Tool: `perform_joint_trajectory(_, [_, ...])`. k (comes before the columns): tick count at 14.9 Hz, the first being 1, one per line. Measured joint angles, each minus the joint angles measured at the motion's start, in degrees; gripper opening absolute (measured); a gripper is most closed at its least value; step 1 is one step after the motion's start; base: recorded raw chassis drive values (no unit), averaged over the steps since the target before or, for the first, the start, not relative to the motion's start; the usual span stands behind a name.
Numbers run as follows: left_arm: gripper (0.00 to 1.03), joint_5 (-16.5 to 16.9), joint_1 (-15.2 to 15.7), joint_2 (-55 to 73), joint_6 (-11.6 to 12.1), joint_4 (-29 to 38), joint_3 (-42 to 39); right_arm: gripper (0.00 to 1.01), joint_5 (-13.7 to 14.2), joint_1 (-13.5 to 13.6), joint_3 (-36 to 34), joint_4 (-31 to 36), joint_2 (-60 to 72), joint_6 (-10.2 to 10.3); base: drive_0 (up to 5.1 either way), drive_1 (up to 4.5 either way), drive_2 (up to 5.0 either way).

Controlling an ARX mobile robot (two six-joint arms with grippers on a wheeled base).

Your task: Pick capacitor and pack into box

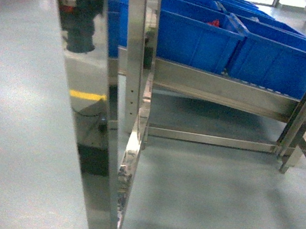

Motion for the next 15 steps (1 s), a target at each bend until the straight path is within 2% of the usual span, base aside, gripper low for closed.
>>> perform_joint_trajectory(6, [0.44, 0.04, 0.0, 0.0, 0.0, 0.09, 0.0, 0.98, 0.0, 0.0, 0.0, -0.07, 0.0, 0.0, -4.9, 2.46, 2.5])
perform_joint_trajectory(15, [0.44, 0.04, 0.0, 0.0, 0.0, 0.04, 0.0, 0.98, -0.02, 0.0, 0.0, -0.2, 0.02, 0.0, -4.9, 3.39, 1.5])
